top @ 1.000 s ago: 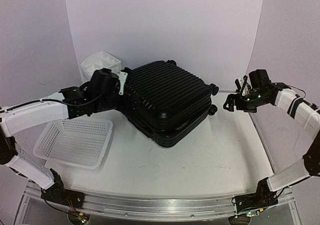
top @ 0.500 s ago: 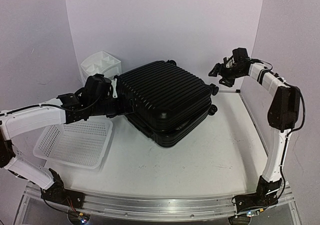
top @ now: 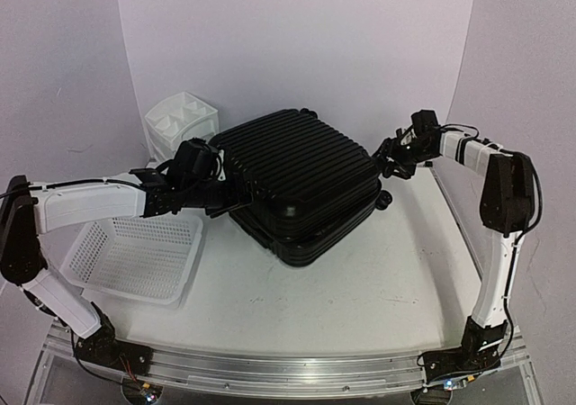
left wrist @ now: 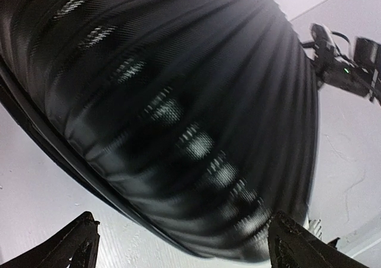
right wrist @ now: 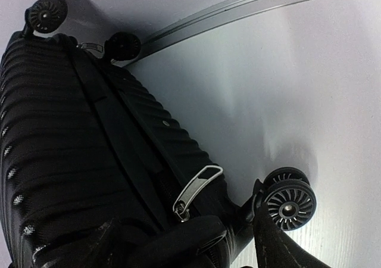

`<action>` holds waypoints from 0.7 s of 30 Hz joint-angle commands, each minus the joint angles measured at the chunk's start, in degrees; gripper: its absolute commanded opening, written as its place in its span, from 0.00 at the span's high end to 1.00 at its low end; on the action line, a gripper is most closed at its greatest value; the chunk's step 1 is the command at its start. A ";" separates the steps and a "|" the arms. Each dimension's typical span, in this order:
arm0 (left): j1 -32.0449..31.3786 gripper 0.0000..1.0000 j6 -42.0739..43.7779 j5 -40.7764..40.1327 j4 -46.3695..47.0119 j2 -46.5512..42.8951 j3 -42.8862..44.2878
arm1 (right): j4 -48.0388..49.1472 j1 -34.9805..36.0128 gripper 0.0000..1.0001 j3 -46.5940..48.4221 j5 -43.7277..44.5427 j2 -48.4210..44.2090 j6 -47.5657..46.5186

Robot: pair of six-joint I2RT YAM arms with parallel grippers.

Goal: Open, take out, and arrange the luggage

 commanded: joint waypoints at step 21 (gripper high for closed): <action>1.34 0.01 10.14 16.46 6.85 3.30 4.50 | -10.42 -0.04 0.22 -51.70 10.01 -55.32 -6.27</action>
